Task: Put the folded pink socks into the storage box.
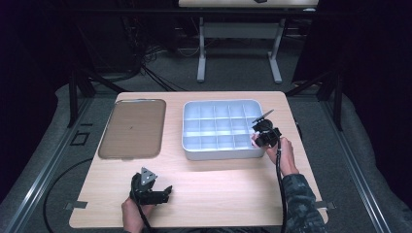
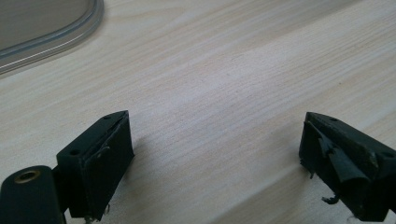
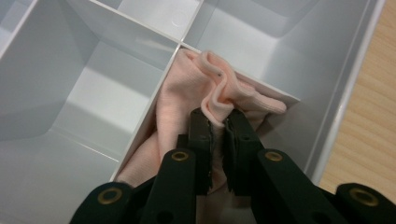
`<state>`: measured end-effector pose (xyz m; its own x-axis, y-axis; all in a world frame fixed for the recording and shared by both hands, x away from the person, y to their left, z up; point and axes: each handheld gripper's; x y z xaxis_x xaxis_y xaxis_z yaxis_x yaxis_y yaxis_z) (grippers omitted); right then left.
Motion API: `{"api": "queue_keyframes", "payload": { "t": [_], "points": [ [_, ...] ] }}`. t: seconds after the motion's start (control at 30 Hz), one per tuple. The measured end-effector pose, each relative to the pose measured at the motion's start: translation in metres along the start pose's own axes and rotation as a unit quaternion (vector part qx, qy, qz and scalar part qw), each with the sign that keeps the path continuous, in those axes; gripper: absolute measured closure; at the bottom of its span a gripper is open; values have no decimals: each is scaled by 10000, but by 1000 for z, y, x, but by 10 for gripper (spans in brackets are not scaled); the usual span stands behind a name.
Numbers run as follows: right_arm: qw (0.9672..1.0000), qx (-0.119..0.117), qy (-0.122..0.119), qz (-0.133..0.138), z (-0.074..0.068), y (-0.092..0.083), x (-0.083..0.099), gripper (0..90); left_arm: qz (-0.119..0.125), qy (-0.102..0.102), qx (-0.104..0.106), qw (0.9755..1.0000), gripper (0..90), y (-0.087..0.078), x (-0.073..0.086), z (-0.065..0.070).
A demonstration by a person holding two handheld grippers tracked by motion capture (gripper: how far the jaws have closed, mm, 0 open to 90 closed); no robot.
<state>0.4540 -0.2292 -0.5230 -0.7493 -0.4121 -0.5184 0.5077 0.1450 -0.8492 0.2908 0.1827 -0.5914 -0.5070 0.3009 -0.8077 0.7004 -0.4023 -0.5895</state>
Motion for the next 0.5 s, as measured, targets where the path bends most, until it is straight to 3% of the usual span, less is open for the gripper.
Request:
{"api": "queue_keyframes", "payload": {
  "t": [0.1,0.13,0.17,0.37,0.5],
  "points": [
    [10000,-20,20,16,1,-2,0,804,0,-2,-1,10000,95,0,0,0],
    [9997,-60,147,172,1,-2,2,791,3,-1,1,10000,95,0,0,0],
    [9999,-70,57,97,3,-5,1,783,0,-1,0,10000,95,0,0,0],
    [9980,-195,167,576,3,-21,3,675,1,2,2,10000,95,0,0,0],
    [9956,-326,220,847,4,-35,5,552,3,-2,0,10000,95,0,0,0]
  ]
}}
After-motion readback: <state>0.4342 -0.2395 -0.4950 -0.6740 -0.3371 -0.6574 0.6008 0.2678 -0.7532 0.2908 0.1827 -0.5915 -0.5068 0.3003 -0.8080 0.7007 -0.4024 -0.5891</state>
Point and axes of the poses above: each handheld gripper's, and its own axes: y roughly forward along the jaws, x roughly out of its underside, z roughly to its right, and after that the axes turned 7 degrees about z, right-handed
